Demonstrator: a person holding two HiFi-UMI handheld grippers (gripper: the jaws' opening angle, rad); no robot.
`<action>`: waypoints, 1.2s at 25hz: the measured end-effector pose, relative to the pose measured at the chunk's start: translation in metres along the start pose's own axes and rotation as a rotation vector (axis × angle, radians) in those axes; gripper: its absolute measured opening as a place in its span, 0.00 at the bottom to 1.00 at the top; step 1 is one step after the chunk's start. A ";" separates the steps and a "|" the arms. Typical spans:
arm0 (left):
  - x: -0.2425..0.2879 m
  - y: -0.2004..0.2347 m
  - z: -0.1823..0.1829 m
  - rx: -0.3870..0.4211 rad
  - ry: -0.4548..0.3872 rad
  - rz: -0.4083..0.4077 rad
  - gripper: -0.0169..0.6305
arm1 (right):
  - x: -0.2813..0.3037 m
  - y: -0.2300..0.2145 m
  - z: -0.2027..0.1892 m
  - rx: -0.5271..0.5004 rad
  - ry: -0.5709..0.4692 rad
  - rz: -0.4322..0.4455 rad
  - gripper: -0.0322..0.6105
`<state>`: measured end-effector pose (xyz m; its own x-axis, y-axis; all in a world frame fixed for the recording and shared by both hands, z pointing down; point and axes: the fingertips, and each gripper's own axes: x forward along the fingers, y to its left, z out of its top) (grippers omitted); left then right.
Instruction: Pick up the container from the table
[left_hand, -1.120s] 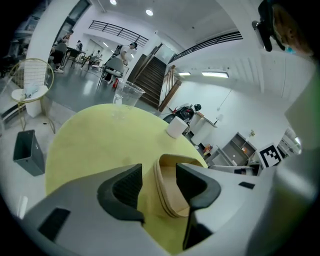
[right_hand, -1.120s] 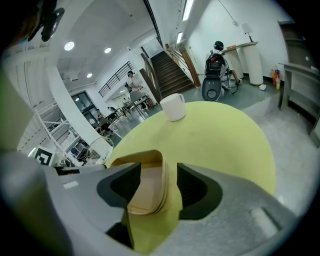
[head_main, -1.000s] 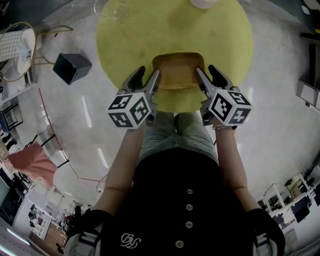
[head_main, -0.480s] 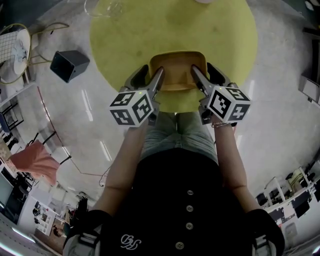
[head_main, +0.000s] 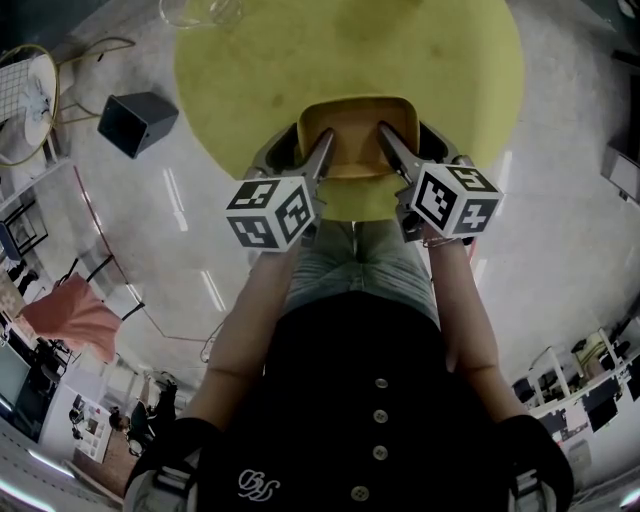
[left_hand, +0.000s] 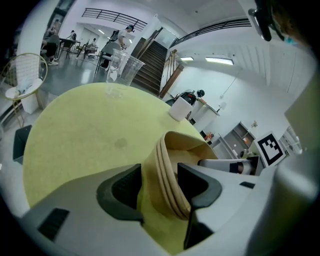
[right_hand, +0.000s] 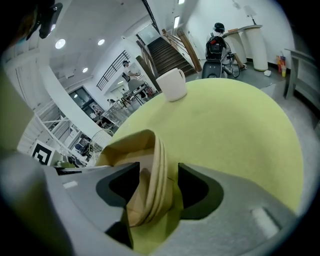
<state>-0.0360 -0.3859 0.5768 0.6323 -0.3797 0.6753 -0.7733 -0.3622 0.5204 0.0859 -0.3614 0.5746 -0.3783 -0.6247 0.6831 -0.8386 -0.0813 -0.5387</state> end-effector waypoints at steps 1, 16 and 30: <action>0.000 0.000 0.000 0.004 -0.002 0.004 0.36 | 0.000 0.001 0.000 -0.013 0.004 -0.005 0.41; 0.003 0.004 -0.003 0.107 -0.015 0.061 0.34 | 0.006 0.002 -0.005 -0.096 -0.043 -0.084 0.39; 0.005 -0.002 -0.001 0.108 -0.060 0.077 0.31 | 0.005 0.001 -0.005 -0.076 -0.056 -0.078 0.35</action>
<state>-0.0319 -0.3861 0.5799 0.5755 -0.4593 0.6767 -0.8121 -0.4184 0.4066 0.0810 -0.3609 0.5801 -0.2901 -0.6617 0.6914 -0.8926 -0.0734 -0.4448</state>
